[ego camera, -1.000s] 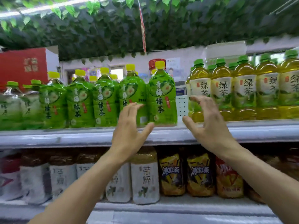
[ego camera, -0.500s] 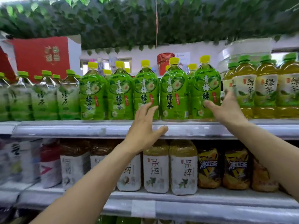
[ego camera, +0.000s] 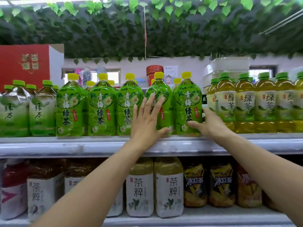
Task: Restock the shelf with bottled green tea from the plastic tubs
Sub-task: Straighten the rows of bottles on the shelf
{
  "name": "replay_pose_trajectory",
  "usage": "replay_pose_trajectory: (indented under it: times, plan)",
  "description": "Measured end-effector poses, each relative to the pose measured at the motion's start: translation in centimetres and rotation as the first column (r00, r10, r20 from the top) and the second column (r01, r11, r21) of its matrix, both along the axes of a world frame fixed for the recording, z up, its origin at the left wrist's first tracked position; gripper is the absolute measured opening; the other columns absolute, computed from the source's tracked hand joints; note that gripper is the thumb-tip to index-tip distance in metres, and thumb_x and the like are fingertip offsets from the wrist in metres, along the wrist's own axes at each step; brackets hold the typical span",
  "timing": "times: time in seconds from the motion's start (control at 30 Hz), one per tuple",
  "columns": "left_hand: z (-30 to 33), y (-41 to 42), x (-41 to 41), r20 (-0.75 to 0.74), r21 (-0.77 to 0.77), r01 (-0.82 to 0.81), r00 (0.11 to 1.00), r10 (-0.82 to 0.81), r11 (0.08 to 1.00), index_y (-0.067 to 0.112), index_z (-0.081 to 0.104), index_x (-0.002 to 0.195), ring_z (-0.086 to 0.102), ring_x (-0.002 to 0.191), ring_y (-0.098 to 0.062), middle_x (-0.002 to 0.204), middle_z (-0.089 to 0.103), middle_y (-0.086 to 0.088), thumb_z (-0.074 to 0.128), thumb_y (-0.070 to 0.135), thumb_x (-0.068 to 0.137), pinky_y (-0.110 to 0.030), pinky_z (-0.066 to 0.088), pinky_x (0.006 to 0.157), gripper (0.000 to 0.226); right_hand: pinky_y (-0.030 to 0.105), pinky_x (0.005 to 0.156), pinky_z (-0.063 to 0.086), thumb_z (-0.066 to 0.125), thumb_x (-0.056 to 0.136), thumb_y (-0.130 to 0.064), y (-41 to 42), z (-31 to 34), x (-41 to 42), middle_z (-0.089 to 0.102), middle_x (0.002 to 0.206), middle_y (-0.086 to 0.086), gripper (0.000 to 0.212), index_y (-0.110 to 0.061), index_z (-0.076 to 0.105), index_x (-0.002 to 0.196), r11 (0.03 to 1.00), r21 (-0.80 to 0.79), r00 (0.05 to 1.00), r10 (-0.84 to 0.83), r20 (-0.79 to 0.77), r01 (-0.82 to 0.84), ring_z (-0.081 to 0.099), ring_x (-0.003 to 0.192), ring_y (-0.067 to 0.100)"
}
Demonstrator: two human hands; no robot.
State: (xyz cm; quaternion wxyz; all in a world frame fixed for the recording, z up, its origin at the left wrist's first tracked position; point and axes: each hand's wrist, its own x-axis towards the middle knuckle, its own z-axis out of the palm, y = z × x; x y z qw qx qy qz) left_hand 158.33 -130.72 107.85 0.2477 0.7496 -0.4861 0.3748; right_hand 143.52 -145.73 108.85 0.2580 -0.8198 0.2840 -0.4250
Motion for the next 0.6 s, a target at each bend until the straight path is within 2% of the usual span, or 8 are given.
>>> replay_pose_trajectory:
  times: [0.1,0.2,0.27,0.37,0.43,0.47,0.53,0.6]
  plan:
    - [-0.6,-0.4,0.6,0.021,-0.052,0.022,1.000,-0.021,0.998,0.040,-0.009,0.157,-0.008,0.155,-0.015,0.167,-0.013,0.007,0.064,0.066,0.082,-0.047,-0.014,0.123,0.108,0.039,0.094,0.050,0.078,0.082,-0.035,-0.3,-0.1,0.3,0.066,0.107,0.001,0.050,-0.017,0.052,0.120,1.000,-0.001,1.000,0.030,0.006,-0.030,0.062,0.101,0.022]
    - [-0.3,-0.2,0.7,0.062,-0.102,0.023,0.998,-0.017,0.995,0.033,0.005,0.159,0.004,0.155,-0.016,0.168,0.002,0.003,0.063,0.068,0.081,-0.045,-0.017,0.122,0.104,0.037,0.091,0.050,0.078,0.082,-0.036,-0.5,0.0,0.3,0.065,0.107,-0.002,0.051,-0.018,0.050,0.121,0.999,-0.015,0.999,0.051,0.009,-0.051,0.062,0.100,0.020]
    - [1.4,0.0,0.8,0.068,-0.168,-0.001,0.998,0.013,0.986,0.026,0.013,0.159,0.007,0.155,-0.018,0.167,0.011,-0.001,0.055,0.069,0.086,-0.043,-0.019,0.121,0.095,0.038,0.089,0.050,0.078,0.082,-0.037,-0.8,-0.1,0.2,0.065,0.106,-0.002,0.051,-0.018,0.049,0.120,0.998,-0.039,0.998,0.056,0.006,-0.056,0.062,0.099,0.019]
    - [6.0,0.3,0.5,0.047,-0.237,-0.015,0.999,0.027,0.971,0.019,0.014,0.159,0.017,0.153,-0.019,0.164,0.025,-0.005,0.039,0.061,0.098,-0.044,-0.013,0.124,0.078,0.035,0.085,0.047,0.075,0.084,-0.041,-0.9,-0.1,0.1,0.064,0.106,-0.004,0.050,-0.020,0.045,0.117,0.996,-0.026,0.996,0.085,0.014,-0.085,0.061,0.097,0.016]
    - [9.3,0.2,0.2,-0.016,-0.144,-0.008,1.000,0.005,0.990,0.018,0.007,0.160,0.024,0.151,-0.025,0.162,0.031,-0.010,0.041,0.055,0.101,-0.046,-0.004,0.124,0.078,0.039,0.091,0.049,0.073,0.084,-0.048,-0.8,0.1,0.0,0.063,0.109,-0.003,0.055,-0.019,0.043,0.121,0.992,0.025,0.992,0.125,0.034,-0.126,0.061,0.100,0.017]
    - [10.9,0.2,0.0,-0.108,-0.060,0.038,0.993,-0.044,0.997,0.020,0.003,0.161,0.025,0.151,-0.029,0.163,0.029,-0.012,0.048,0.054,0.100,-0.047,0.003,0.124,0.083,0.039,0.094,0.048,0.072,0.084,-0.049,-0.6,0.3,0.1,0.062,0.111,-0.004,0.059,-0.018,0.041,0.124,0.988,0.048,0.989,0.145,0.039,-0.146,0.060,0.103,0.017]
    - [13.1,0.3,-0.2,-0.320,0.133,0.184,0.938,-0.134,0.974,0.027,-0.004,0.161,0.025,0.150,-0.032,0.166,0.019,-0.012,0.068,0.049,0.090,-0.046,0.018,0.122,0.103,0.035,0.095,0.043,0.073,0.085,-0.045,-0.4,0.6,0.1,0.056,0.114,-0.006,0.064,-0.016,0.036,0.129,0.982,0.071,0.984,0.172,0.037,-0.174,0.054,0.106,0.015]
    - [14.4,0.3,0.1,-0.368,0.289,0.215,0.925,-0.099,0.933,0.031,-0.006,0.160,0.026,0.149,-0.031,0.167,0.017,-0.009,0.082,0.043,0.080,-0.045,0.024,0.121,0.119,0.032,0.092,0.040,0.075,0.084,-0.041,-0.4,0.6,0.2,0.054,0.115,-0.007,0.067,-0.017,0.033,0.130,0.980,0.075,0.982,0.185,0.033,-0.187,0.050,0.106,0.014]
